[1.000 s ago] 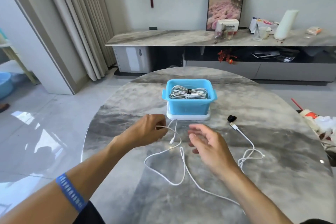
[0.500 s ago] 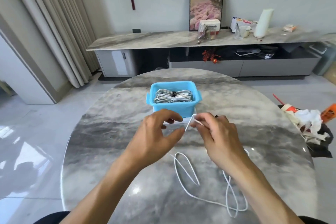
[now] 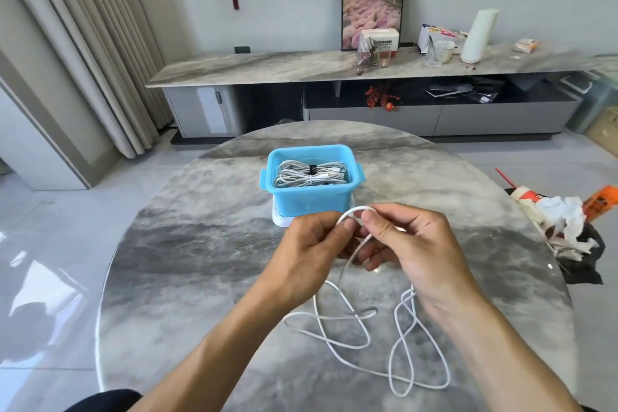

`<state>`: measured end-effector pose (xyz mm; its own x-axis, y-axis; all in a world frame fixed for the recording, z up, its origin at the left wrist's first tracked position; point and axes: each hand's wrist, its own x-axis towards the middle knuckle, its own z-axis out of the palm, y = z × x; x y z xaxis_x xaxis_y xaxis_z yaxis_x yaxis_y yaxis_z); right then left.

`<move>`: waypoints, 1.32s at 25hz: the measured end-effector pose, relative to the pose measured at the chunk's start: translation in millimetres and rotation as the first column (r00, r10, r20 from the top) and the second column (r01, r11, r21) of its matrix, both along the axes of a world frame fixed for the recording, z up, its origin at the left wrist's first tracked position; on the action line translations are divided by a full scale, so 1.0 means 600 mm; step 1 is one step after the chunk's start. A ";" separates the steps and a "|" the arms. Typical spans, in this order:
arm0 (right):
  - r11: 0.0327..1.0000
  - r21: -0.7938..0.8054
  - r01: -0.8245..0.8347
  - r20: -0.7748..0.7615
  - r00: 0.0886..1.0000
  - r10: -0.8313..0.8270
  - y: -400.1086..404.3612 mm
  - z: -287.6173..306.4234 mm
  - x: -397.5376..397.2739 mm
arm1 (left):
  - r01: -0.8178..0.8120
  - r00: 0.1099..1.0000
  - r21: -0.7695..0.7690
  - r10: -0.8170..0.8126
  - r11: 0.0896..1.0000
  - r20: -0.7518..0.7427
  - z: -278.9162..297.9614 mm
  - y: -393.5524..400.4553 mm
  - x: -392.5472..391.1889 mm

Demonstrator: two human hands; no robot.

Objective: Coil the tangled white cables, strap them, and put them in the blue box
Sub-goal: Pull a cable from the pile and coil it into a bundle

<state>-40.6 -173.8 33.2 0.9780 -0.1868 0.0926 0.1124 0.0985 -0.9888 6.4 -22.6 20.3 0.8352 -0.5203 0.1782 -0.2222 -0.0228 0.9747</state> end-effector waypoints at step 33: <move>0.961 0.276 -0.001 -0.145 0.989 0.043 -0.031 0.008 -0.001 | 0.131 0.989 0.287 -0.147 0.949 0.036 0.008 0.003 -0.012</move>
